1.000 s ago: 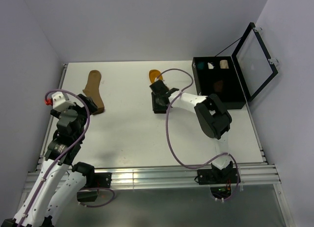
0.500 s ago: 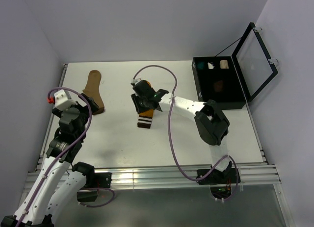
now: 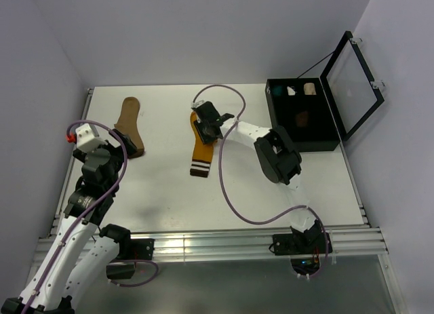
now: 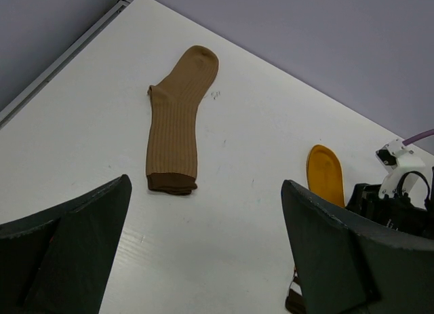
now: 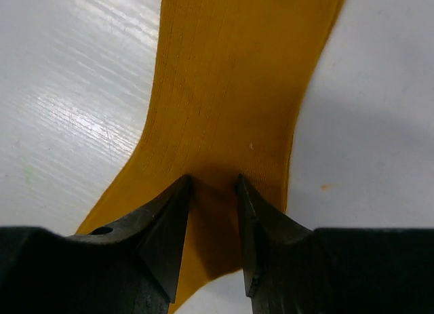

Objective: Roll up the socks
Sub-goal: Move the sock to the center of the board.

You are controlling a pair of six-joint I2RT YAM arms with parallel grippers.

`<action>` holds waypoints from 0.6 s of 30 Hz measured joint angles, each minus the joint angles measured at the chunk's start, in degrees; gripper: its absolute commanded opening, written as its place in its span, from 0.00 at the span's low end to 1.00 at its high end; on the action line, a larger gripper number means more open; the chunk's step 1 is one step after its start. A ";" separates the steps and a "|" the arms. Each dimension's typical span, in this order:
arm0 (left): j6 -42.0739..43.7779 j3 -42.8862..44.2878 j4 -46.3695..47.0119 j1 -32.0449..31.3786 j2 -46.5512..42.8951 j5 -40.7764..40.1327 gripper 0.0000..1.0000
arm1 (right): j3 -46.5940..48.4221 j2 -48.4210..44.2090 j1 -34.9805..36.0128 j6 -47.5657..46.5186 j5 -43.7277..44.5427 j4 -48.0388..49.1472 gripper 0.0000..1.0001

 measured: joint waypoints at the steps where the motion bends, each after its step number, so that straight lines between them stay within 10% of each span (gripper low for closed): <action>1: 0.00 0.00 0.00 0.00 0.00 0.04 0.98 | -0.26 -0.07 -0.20 0.20 0.02 0.74 0.41; 18: 0.00 -0.04 0.04 -0.13 0.33 1.05 0.98 | -21.09 -13.66 -0.04 20.72 6.10 3.65 0.43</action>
